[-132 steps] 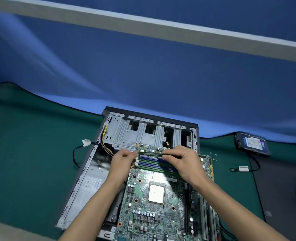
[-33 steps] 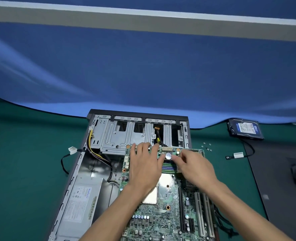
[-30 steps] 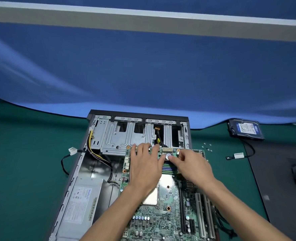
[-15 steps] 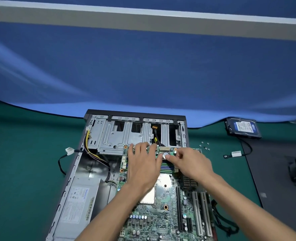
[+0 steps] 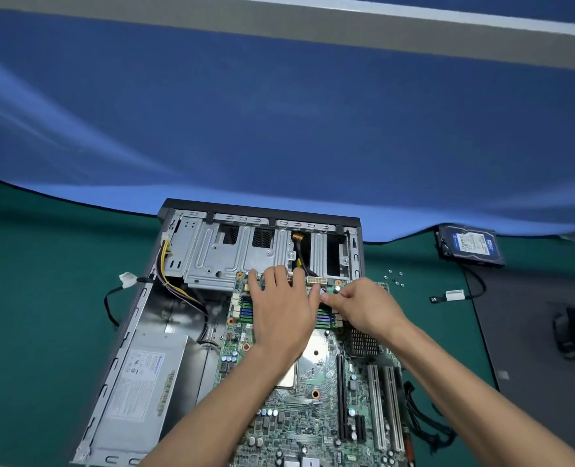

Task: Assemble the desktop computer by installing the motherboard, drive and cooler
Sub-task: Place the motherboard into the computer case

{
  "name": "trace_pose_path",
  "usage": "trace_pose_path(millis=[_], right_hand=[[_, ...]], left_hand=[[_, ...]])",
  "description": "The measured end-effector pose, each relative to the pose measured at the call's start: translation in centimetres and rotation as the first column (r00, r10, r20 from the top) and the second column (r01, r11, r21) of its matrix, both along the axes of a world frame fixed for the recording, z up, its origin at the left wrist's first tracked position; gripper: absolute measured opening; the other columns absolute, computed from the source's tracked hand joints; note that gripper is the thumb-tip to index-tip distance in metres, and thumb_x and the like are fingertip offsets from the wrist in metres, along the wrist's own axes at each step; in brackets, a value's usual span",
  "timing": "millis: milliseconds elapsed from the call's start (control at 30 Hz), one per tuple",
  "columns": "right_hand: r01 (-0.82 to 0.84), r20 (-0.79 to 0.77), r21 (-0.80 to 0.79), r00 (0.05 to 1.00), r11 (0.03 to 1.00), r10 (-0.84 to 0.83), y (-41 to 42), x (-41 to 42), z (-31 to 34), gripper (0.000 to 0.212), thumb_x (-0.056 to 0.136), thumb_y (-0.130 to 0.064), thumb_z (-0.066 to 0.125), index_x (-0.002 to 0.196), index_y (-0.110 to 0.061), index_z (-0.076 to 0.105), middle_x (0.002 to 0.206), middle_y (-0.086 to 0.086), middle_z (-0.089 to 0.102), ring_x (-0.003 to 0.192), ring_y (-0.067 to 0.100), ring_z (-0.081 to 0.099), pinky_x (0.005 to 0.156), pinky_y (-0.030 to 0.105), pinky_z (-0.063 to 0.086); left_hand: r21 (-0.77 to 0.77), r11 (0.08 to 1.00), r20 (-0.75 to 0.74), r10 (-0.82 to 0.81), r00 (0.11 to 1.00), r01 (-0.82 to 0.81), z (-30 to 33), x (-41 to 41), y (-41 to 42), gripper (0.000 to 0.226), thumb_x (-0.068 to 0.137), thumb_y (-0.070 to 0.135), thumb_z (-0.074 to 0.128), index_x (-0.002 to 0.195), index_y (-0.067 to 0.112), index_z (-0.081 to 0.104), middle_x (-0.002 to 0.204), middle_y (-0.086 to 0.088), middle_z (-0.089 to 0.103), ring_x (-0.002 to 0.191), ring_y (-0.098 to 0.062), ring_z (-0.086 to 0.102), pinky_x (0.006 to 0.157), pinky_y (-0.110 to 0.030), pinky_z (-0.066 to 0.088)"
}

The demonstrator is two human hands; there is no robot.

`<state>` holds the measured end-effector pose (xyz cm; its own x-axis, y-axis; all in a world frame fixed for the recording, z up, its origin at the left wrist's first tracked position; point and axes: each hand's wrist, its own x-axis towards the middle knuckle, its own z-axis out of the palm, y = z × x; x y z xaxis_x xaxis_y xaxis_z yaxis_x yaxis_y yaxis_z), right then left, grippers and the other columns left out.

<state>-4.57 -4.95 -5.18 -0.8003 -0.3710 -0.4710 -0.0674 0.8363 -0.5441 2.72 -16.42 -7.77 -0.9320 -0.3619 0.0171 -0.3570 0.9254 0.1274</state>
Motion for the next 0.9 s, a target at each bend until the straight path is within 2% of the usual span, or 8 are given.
trace_pose_path(millis=[100, 200, 300, 400, 467, 533, 800, 900], right_hand=[[-0.024, -0.01, -0.024, 1.0, 0.999, 0.024, 0.2, -0.2, -0.1, 0.06, 0.089, -0.05, 0.058, 0.045, -0.019, 0.033, 0.03, -0.008, 0.03, 0.033, 0.007, 0.027, 0.048, 0.026, 0.027], [-0.075, -0.012, 0.052, 0.997, 0.996, 0.075, 0.4, -0.4, 0.7, 0.059, 0.087, -0.056, 0.057, 0.047, -0.018, 0.036, 0.04, -0.009, 0.037, 0.042, 0.011, 0.037, 0.05, 0.026, 0.03], [-0.085, -0.362, 0.194, 0.92, 0.977, 0.152, -0.2, 0.2, 1.5, 0.046, 0.084, -0.062, 0.055, 0.063, -0.022, 0.047, 0.061, -0.01, 0.054, 0.066, 0.015, 0.055, 0.057, 0.027, 0.039], [-0.21, -0.58, 0.115, 0.779, 0.971, 0.237, -2.1, 0.7, 1.7, 0.038, 0.084, -0.063, 0.051, 0.092, -0.025, 0.053, 0.094, -0.01, 0.059, 0.093, 0.015, 0.05, 0.071, 0.03, 0.043], [-0.32, -0.522, 0.112, 0.787, 0.941, 0.33, -4.1, 0.7, 1.2, 0.051, 0.086, -0.063, 0.048, 0.114, -0.022, 0.054, 0.114, -0.004, 0.057, 0.107, 0.016, 0.048, 0.087, 0.032, 0.042], [-0.383, -0.412, 0.131, 0.818, 0.914, 0.402, -5.9, 0.7, 0.7, 0.058, 0.086, -0.064, 0.048, 0.122, -0.019, 0.052, 0.119, 0.0, 0.058, 0.108, 0.018, 0.051, 0.091, 0.036, 0.044], [-0.454, -0.065, 0.192, 0.878, 0.87, 0.473, -8.6, -1.3, 0.3, 0.082, 0.059, -0.088, 0.049, 0.102, -0.019, 0.055, 0.09, -0.005, 0.058, 0.082, 0.016, 0.054, 0.078, 0.035, 0.042], [-0.44, 0.042, 0.162, 0.897, 0.883, 0.44, -9.2, -1.6, 0.1, 0.073, 0.052, -0.085, 0.056, 0.074, -0.015, 0.053, 0.063, -0.005, 0.05, 0.061, 0.013, 0.047, 0.059, 0.031, 0.032]], left_hand=[[0.02, 1.0, -0.022, 0.004, 1.0, -0.004, -0.3, 0.0, 0.0, 0.05, 0.095, 0.044, 0.023, 0.107, 0.013, 0.06, 0.103, -0.011, 0.061, 0.099, -0.029, 0.054, 0.1, -0.052, 0.035], [0.096, 0.995, -0.024, 0.017, 1.0, -0.015, -0.3, 0.0, -0.2, 0.048, 0.096, 0.046, 0.023, 0.116, 0.015, 0.055, 0.114, -0.007, 0.057, 0.109, -0.026, 0.049, 0.107, -0.05, 0.024], [0.249, 0.968, -0.115, 0.043, 0.992, -0.013, -0.2, 0.4, -0.8, 0.051, 0.095, 0.048, 0.02, 0.122, 0.019, 0.051, 0.12, 0.001, 0.053, 0.115, -0.017, 0.044, 0.111, -0.042, 0.023], [0.382, 0.923, -0.258, 0.156, 0.953, -0.048, 0.4, 1.4, -2.1, 0.046, 0.092, 0.044, 0.026, 0.12, 0.017, 0.052, 0.118, 0.004, 0.05, 0.111, -0.011, 0.042, 0.1, -0.033, 0.036], [0.4, 0.908, -0.239, 0.236, 0.942, -0.126, 0.4, 2.2, -3.2, 0.042, 0.092, 0.041, 0.031, 0.119, 0.017, 0.052, 0.118, 0.004, 0.049, 0.11, -0.01, 0.041, 0.097, -0.029, 0.036], [0.453, 0.864, -0.168, 0.324, 0.931, -0.219, 0.4, 2.9, -4.3, 0.034, 0.095, 0.037, 0.037, 0.12, 0.017, 0.05, 0.119, 0.003, 0.047, 0.109, -0.009, 0.039, 0.095, -0.026, 0.035], [0.61, 0.709, -0.102, 0.513, 0.852, -0.354, 1.3, 4.8, -5.3, 0.018, 0.094, 0.033, 0.048, 0.106, 0.02, 0.044, 0.108, 0.006, 0.049, 0.091, -0.008, 0.049, 0.08, -0.029, 0.041], [0.667, 0.635, 0.038, 0.494, 0.868, -0.39, 0.8, 5.5, -5.4, 0.024, 0.091, 0.039, 0.052, 0.107, 0.024, 0.042, 0.096, 0.008, 0.056, 0.077, -0.007, 0.056, 0.07, -0.031, 0.047]])
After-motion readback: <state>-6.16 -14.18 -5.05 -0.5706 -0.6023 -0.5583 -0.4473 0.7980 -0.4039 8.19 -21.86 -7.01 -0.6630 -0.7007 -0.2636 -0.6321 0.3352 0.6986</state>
